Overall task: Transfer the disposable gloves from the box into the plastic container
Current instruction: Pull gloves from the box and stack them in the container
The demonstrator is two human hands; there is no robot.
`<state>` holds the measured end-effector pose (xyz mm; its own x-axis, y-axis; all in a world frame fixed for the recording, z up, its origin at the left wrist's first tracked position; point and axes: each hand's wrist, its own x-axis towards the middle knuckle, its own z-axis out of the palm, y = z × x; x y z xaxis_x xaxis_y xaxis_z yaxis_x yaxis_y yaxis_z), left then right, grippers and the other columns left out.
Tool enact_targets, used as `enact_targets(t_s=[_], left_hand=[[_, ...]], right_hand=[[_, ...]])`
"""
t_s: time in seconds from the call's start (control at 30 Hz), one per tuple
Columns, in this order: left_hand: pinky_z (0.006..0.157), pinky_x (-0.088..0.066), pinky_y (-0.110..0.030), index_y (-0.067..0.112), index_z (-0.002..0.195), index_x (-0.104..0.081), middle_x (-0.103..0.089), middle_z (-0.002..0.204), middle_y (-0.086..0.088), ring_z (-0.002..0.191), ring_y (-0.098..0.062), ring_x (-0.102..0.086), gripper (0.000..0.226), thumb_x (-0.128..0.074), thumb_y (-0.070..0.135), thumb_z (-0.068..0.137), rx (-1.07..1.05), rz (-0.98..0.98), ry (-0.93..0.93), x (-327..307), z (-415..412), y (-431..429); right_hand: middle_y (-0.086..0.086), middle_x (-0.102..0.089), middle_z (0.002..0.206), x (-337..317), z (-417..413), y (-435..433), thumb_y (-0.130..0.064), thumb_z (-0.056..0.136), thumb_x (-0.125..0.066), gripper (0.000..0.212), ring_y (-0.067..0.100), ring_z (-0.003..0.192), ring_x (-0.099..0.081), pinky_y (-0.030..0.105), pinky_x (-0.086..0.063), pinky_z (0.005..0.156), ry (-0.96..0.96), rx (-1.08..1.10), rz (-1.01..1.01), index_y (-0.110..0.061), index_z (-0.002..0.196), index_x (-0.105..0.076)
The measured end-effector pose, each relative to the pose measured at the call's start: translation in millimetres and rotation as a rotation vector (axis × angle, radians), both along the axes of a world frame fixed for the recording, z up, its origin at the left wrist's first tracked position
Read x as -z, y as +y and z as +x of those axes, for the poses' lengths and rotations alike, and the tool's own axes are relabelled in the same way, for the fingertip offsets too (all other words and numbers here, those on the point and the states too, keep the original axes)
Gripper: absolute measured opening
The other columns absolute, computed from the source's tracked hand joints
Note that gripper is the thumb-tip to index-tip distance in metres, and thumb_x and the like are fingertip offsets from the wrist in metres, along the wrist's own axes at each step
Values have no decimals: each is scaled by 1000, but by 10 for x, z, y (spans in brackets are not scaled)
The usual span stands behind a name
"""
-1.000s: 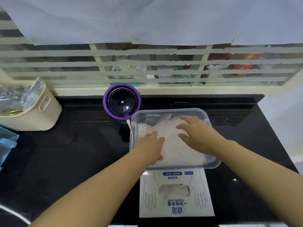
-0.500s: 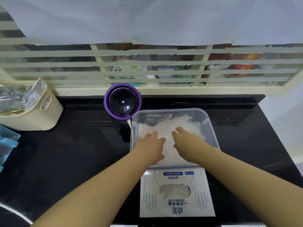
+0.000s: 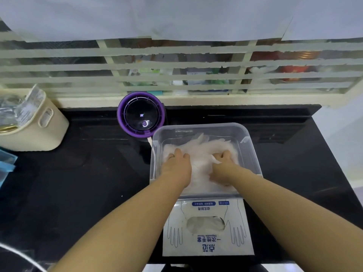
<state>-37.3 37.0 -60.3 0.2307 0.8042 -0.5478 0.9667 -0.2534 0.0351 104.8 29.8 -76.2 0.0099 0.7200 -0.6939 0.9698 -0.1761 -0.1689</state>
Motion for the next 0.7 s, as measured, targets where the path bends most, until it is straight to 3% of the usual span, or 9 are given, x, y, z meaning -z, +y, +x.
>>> enact_targets(t_s=[0.1,0.17,0.27,0.33,0.4,0.47,0.6,0.7], left_hand=[[89,-43,-39,7,142,-26,-25,140,-16,126,-33,-36,67,-64,9,86,18,-22,34,58,25,34],[89,-44,-39,6,142,-26,-26,139,-16,126,-34,-37,70,-66,11,85,40,-30,40,64,16,43],[90,-44,-37,8,145,-26,-28,140,-16,126,-33,-38,71,-66,14,86,100,-41,59,39,-18,48],[98,-42,-40,14,151,-22,-19,148,-16,132,-34,-33,72,-61,17,90,155,-75,122,37,-40,62],[103,-40,-42,20,154,-17,-8,154,-16,136,-34,-28,74,-58,20,92,190,-98,165,22,-53,60],[103,-40,-43,21,155,-8,-11,153,-16,136,-35,-30,80,-58,19,92,195,-96,162,3,-48,56],[100,-44,-43,24,154,6,-31,142,-15,125,-34,-43,96,-63,16,88,204,-65,102,-64,-47,28],[100,-45,-42,19,154,-3,-32,143,-16,124,-33,-46,85,-60,19,91,250,-65,128,-103,-57,8]], right_hand=[[12,5,154,-88,5,-22,-26,98,-46,70,33,141,-6,36,-24,111,-3,-19,-11,-6,150,-4],[14,-3,152,-207,22,-37,-28,99,-44,65,34,135,-25,34,-35,107,20,-26,-41,-2,149,-10],[15,-35,142,-459,64,-52,-29,97,-51,58,27,106,-60,29,-54,83,126,17,-105,-3,144,-28],[13,-55,126,-671,129,-67,-26,96,-53,55,20,89,-67,23,-54,68,208,53,-82,-6,142,-31],[12,-61,122,-905,214,-104,-24,96,-54,60,11,74,-64,16,-48,55,250,60,-6,-10,147,-25],[11,-63,122,-1117,289,-144,-21,96,-54,58,7,70,-62,15,-49,56,247,34,111,-12,147,-28],[0,-60,126,-1360,253,-285,-16,96,-53,36,5,79,-63,16,-49,73,282,-55,369,-16,132,-53],[-4,-58,130,-1290,17,-376,-12,97,-48,36,8,101,-61,14,-42,86,332,-174,350,-20,132,-54]])
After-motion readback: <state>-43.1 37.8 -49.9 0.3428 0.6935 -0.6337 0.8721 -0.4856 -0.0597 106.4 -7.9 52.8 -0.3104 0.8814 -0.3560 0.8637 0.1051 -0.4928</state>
